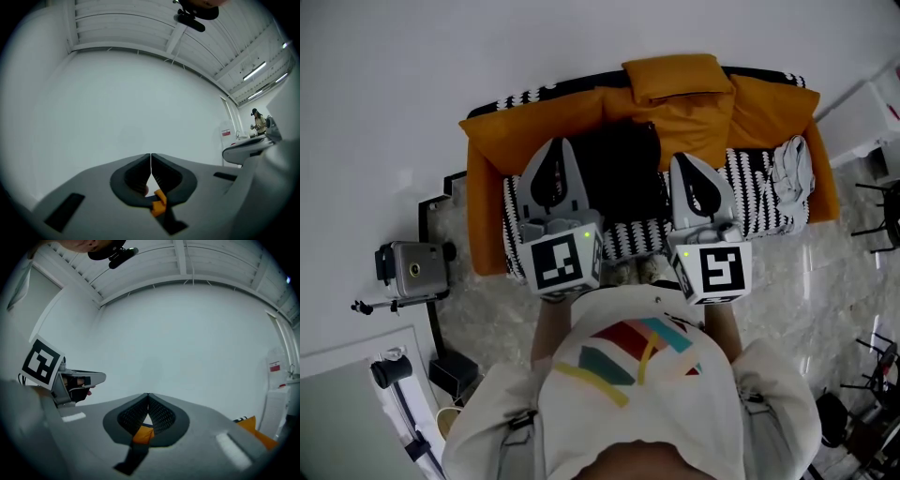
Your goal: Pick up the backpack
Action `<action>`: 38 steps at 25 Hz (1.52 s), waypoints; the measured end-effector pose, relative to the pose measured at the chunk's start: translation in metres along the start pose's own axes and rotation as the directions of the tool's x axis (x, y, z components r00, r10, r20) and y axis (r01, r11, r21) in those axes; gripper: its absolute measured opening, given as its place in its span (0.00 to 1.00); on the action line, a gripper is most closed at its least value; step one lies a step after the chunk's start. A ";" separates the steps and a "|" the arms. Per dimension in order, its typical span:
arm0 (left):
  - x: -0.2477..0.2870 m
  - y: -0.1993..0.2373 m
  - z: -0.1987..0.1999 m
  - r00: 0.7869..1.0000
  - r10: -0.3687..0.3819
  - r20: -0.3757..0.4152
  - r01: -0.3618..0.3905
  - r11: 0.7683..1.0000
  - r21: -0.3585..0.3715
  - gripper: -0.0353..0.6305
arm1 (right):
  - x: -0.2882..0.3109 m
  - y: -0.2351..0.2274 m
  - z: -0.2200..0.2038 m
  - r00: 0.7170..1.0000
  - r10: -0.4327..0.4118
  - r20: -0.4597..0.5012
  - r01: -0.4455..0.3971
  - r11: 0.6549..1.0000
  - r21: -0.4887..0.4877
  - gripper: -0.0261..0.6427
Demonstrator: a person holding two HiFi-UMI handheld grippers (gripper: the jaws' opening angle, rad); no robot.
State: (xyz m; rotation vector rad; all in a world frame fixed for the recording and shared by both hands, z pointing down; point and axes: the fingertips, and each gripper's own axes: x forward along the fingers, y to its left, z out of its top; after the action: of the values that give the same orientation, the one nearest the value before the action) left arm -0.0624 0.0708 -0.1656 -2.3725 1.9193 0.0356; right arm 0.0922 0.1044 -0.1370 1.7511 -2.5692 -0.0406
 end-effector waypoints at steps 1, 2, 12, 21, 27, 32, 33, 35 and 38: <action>0.001 0.003 0.001 1.000 0.000 0.003 0.000 1.000 -0.001 0.08 | 0.002 0.001 0.001 1.000 -0.004 0.003 0.004 1.000 -0.004 0.04; 0.003 0.005 0.000 1.000 0.000 0.005 0.000 1.000 -0.003 0.08 | 0.004 0.002 0.001 1.000 -0.007 0.005 0.007 1.000 -0.007 0.04; 0.029 0.027 0.000 1.000 0.004 0.021 -0.004 1.000 0.010 0.08 | 0.039 0.007 0.008 1.000 -0.004 0.017 0.005 0.999 -0.041 0.04; 0.068 0.033 -0.039 1.000 0.003 -0.028 -0.003 1.000 0.003 0.08 | 0.080 -0.010 -0.001 1.000 -0.010 0.018 0.011 0.999 -0.049 0.04; 0.095 0.038 -0.095 0.997 -0.009 -0.078 0.009 1.000 -0.002 0.08 | 0.122 -0.021 -0.033 0.999 0.005 0.046 -0.003 0.999 -0.047 0.04; 0.108 0.047 -0.150 0.994 0.003 -0.113 -0.003 1.000 0.003 0.08 | 0.151 -0.024 -0.081 1.000 0.008 0.021 -0.007 0.999 -0.038 0.04; 0.110 0.048 -0.160 0.993 0.002 -0.118 -0.002 1.000 0.005 0.08 | 0.156 -0.025 -0.092 1.000 0.004 0.016 -0.004 0.999 -0.035 0.04; 0.113 0.049 -0.182 0.992 0.001 -0.129 -0.001 1.000 0.001 0.08 | 0.162 -0.027 -0.114 1.000 -0.006 0.004 0.006 1.000 -0.026 0.04; 0.110 0.047 -0.216 0.987 0.004 -0.158 -0.006 1.000 -0.014 0.08 | 0.166 -0.029 -0.152 1.000 -0.014 -0.012 0.014 1.000 -0.022 0.04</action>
State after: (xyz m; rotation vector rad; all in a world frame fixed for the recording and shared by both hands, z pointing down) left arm -0.0938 -0.0648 0.0391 -2.4477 1.9986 -0.1430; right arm 0.0647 -0.0607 0.0154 1.7571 -2.5385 -0.0578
